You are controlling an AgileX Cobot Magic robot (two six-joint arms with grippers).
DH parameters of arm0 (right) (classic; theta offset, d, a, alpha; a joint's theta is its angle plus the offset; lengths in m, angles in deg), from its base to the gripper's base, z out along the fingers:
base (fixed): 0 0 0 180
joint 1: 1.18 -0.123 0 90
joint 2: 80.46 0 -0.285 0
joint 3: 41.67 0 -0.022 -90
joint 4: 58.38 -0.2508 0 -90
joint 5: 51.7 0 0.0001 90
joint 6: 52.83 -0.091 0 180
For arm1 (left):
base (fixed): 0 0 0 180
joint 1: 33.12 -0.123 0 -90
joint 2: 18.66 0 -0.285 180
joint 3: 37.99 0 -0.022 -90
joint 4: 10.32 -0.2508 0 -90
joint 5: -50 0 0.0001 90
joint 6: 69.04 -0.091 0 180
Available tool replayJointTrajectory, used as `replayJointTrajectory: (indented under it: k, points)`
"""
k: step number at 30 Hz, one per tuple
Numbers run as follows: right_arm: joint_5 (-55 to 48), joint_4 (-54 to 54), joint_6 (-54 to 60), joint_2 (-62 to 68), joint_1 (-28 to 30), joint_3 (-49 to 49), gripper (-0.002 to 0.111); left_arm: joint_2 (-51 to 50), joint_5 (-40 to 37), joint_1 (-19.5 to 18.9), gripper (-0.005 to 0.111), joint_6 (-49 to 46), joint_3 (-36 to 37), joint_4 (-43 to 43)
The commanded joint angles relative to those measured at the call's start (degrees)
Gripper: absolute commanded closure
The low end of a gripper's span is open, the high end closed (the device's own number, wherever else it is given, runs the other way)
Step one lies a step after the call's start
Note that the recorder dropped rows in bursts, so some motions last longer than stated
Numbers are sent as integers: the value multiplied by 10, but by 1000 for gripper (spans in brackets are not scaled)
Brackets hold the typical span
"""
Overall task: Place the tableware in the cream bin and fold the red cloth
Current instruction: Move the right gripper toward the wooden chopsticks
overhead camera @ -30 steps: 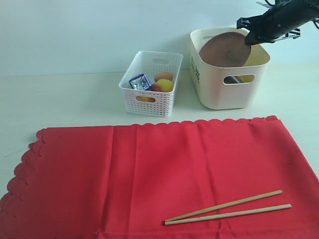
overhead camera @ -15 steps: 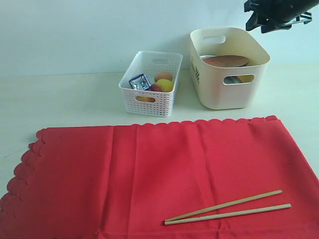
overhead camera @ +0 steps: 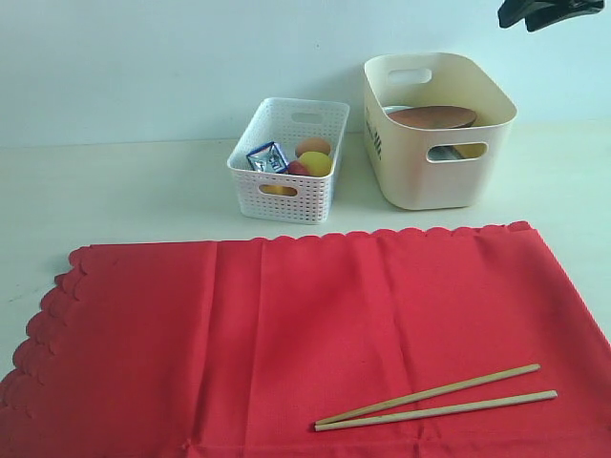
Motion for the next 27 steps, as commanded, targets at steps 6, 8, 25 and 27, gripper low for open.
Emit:
replayJointTrajectory:
  k: [6, 8, 25, 27]
  points:
    - [90, -4, 51, -156, 2, 234, 71, 4, 6, -2, 107, 1, 0, 0]
    - [110, -5, 62, -192, 2, 281, 71, 4, 6, -2, 107, 1, 0, 0]
    - [87, -192, 398, -376, -58, 572, 71, 4, 6, -2, 107, 1, 0, 0]
    - [93, -191, 475, -363, -103, 599, 71, 4, 6, -2, 107, 1, 0, 0]
